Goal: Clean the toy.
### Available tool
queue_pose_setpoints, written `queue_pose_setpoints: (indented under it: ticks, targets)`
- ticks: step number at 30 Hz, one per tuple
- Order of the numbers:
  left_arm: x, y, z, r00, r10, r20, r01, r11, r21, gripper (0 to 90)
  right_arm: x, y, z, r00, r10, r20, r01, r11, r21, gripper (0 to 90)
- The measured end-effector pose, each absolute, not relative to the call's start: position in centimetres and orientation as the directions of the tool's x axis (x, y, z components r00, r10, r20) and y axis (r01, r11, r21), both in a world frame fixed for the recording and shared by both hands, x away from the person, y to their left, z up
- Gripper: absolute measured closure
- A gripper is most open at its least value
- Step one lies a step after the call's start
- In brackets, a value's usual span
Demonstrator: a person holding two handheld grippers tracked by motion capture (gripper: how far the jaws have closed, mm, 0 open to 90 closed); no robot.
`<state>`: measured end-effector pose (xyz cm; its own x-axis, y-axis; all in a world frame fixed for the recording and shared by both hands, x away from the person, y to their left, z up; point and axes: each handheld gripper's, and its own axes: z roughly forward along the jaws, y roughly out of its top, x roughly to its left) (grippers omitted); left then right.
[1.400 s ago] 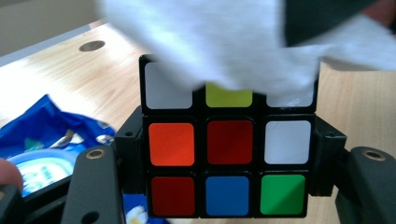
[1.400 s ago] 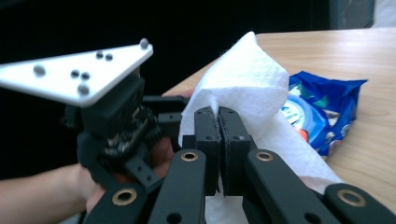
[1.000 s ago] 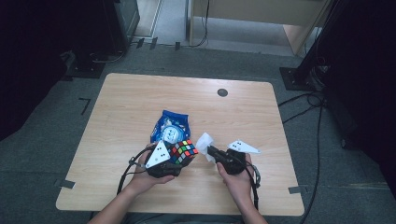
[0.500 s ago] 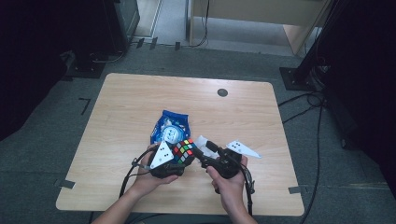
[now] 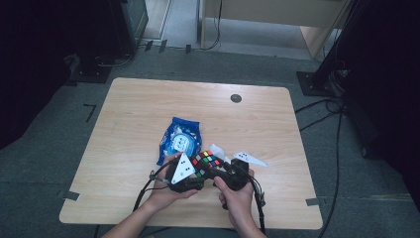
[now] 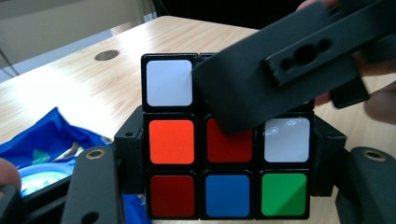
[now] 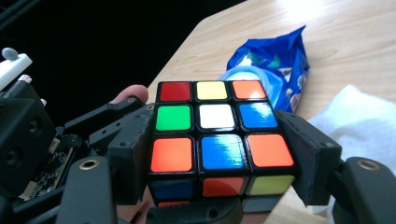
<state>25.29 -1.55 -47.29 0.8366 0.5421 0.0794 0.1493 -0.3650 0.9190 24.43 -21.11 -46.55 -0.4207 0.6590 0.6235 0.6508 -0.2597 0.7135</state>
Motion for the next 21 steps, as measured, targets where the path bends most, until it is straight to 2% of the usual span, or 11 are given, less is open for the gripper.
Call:
queue_pose_setpoints:
  ticks: [4,6,9,12,15,21]
  targets:
    - [25.3,-2.1,-47.3,0.852,0.520,0.060,0.147,-0.348,0.926,33.7,24.1,-21.7,-46.4,-0.414,0.663,0.624,0.652,-0.262,0.711,34.3]
    - [25.0,-2.4,-47.2,0.853,0.515,0.086,0.114,-0.344,0.932,33.0,23.9,-22.0,-46.2,-0.414,0.673,0.613,0.642,-0.261,0.721,34.3]
    - [24.8,-2.6,-47.3,0.869,0.482,0.110,0.081,-0.359,0.930,25.7,23.8,-23.0,-45.8,-0.401,0.711,0.578,0.614,-0.260,0.745,34.3]
    - [25.1,-2.5,-47.7,0.887,0.446,0.117,0.074,-0.389,0.918,23.9,23.7,-24.5,-45.3,-0.385,0.709,0.591,0.603,-0.291,0.743,34.3]
    - [25.4,-2.2,-47.9,0.878,0.459,0.135,0.070,-0.402,0.913,23.9,23.7,-25.6,-44.6,-0.393,0.713,0.581,0.587,-0.291,0.755,34.3]
    - [25.7,-1.2,-47.7,0.854,0.489,0.178,0.046,-0.412,0.910,23.9,24.1,-25.8,-43.8,-0.443,0.665,0.601,0.624,-0.253,0.739,34.3]
